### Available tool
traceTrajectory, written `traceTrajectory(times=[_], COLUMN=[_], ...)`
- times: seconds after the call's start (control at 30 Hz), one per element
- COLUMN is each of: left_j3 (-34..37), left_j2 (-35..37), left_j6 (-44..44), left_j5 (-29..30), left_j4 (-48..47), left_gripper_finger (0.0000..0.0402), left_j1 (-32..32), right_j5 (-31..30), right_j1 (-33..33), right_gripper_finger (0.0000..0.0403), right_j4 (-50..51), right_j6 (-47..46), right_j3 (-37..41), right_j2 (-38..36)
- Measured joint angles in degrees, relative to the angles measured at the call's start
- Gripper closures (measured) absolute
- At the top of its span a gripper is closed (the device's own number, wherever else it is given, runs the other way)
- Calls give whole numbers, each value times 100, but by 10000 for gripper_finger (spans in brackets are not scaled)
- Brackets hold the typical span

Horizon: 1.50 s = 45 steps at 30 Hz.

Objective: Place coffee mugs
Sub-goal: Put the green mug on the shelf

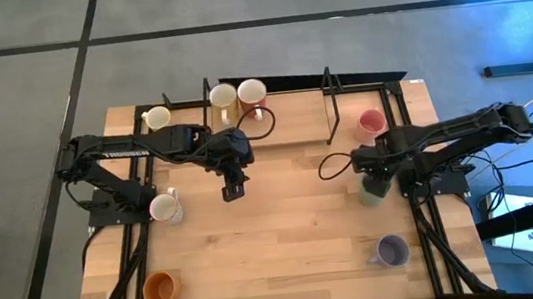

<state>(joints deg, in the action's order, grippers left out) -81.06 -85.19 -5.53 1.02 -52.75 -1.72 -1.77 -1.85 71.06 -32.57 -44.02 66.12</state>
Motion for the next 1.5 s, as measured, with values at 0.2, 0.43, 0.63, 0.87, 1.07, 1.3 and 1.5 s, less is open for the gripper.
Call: traceTrajectory(times=[0.2, 0.43, 0.63, 0.87, 1.07, 1.3, 1.5], left_j3=[0, 0, 0, 0, -2, -2, -2], left_j2=[0, 0, 0, 0, 2, 2, 2], left_j6=[152, 170, 170, 170, 165, 159, 141], left_j5=[0, 0, 0, 0, 0, 0, 0], left_j4=[0, -4, -7, -7, 1, 5, 13], left_gripper_finger=[230, 230, 230, 230, 230, 230, 230], left_j1=[0, -2, -2, -2, 0, 0, 0], right_j5=[-26, -119, -108, -119, -161, -308, -310], right_j1=[0, 0, 0, 0, 0, 2, 2], right_gripper_finger=[391, 400, 401, 402, 402, 403, 403], right_j4=[-102, -622, -1160, -1463, -1596, -1605, -1954], right_j6=[134, 475, 642, 752, 1045, 1507, 1797], right_j3=[-26, -371, -434, -458, -846, -1536, -1959], right_j2=[11, 25, 52, 252, 760, 1513, 2174])
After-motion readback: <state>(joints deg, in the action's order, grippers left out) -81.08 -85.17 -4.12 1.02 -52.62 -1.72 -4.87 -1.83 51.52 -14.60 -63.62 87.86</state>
